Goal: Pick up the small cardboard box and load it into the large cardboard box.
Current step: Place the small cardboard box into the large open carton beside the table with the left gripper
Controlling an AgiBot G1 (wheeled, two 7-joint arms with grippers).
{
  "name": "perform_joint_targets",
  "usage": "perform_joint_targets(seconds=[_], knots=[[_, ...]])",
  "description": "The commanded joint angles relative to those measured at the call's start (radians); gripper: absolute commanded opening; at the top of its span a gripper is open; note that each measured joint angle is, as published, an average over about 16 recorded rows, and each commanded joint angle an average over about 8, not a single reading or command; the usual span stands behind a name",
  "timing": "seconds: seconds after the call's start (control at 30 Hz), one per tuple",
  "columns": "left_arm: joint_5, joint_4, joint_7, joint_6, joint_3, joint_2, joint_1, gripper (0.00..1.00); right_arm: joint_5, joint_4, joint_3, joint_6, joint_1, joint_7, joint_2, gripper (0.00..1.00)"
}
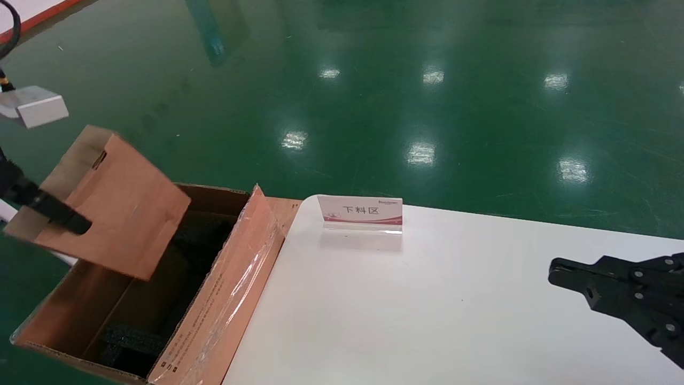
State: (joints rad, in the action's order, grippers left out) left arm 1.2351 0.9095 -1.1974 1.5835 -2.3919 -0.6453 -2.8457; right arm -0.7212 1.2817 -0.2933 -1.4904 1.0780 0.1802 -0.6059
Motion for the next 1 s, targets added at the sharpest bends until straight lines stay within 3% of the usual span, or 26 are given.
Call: perform_joint_targets(seconds=[0.03,0.37,1.0], knots=[[-0.003,-0.004,0.008,-0.003,-0.038,-0.003,0.007,0.00,0.000,0.000,0.000,0.000,0.000,0.000,0.000,1.00],[-0.034,-0.003,-0.008,-0.051,-0.098,0.018,0.083,0.00,0.000,0.000,-0.001,0.000,0.000,0.000,0.000,1.00],[-0.065,-0.014,-0.036,-0.196,-0.100,0.030,0.251,0.00,0.001,0.000,-0.002,0.001,0.000,-0.001,0.001,1.00]])
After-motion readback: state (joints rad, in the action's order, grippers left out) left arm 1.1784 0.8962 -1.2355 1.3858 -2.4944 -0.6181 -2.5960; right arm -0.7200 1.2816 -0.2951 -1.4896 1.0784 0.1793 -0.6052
